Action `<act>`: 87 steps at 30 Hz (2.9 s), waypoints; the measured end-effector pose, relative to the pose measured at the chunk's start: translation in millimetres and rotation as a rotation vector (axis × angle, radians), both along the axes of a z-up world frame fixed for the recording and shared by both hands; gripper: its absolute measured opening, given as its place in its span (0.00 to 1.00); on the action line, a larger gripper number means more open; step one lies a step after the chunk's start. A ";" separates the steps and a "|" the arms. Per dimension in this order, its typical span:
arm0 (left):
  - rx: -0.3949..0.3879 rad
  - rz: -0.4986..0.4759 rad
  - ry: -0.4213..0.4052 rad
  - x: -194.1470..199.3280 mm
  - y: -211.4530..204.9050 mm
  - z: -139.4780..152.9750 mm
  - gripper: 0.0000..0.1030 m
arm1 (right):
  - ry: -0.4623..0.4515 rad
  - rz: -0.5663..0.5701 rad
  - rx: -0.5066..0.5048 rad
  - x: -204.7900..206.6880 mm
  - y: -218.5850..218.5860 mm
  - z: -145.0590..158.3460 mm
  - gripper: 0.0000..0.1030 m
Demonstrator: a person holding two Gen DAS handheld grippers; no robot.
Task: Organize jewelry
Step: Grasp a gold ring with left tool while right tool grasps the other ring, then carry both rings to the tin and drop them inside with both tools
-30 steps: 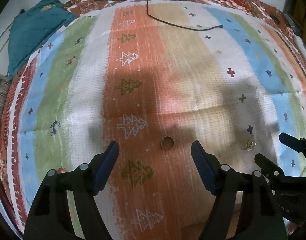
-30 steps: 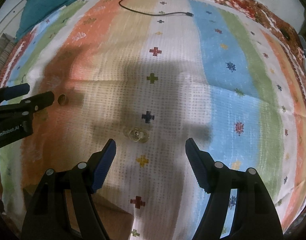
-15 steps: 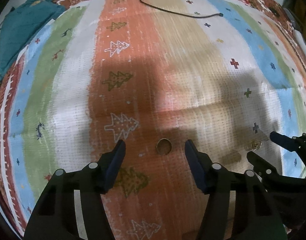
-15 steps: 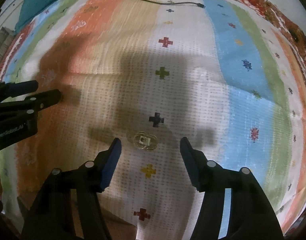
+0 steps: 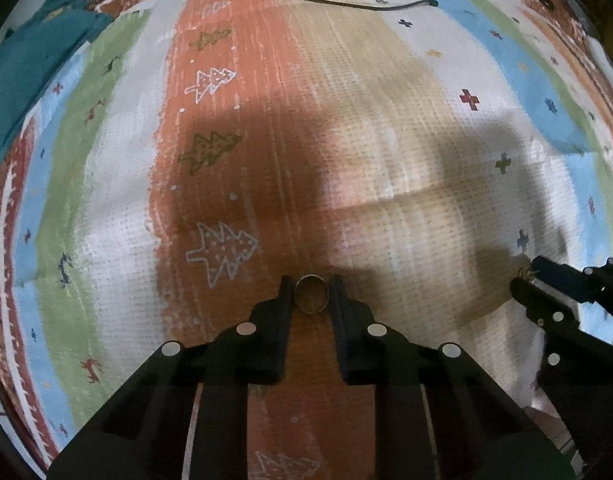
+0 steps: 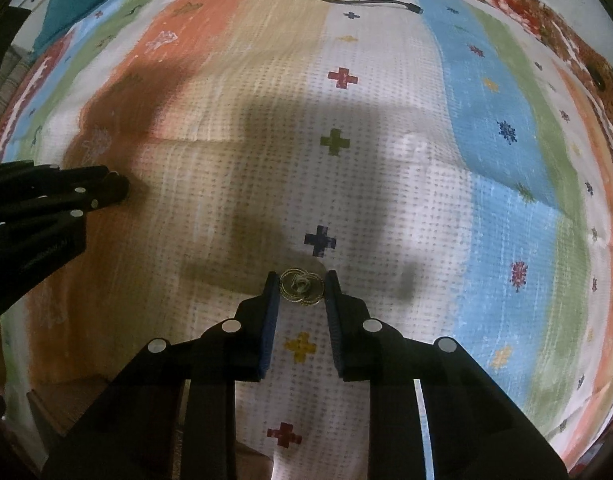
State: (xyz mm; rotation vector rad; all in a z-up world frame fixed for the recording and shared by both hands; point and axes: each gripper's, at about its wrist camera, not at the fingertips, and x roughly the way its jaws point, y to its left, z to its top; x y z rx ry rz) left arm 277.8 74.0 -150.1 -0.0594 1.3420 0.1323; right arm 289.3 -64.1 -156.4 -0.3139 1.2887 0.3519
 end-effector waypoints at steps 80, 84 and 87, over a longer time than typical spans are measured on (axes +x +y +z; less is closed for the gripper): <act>-0.025 0.004 -0.136 -49.0 -22.2 68.6 0.18 | -0.115 -0.020 0.067 -36.8 -15.9 53.5 0.15; -0.029 -0.001 -0.153 -55.4 -26.8 75.3 0.18 | -0.125 -0.022 0.084 -44.6 -19.0 61.8 0.15; -0.032 -0.003 -0.164 -60.4 -28.8 79.7 0.18 | -0.142 -0.017 0.101 -51.0 -19.8 71.6 0.15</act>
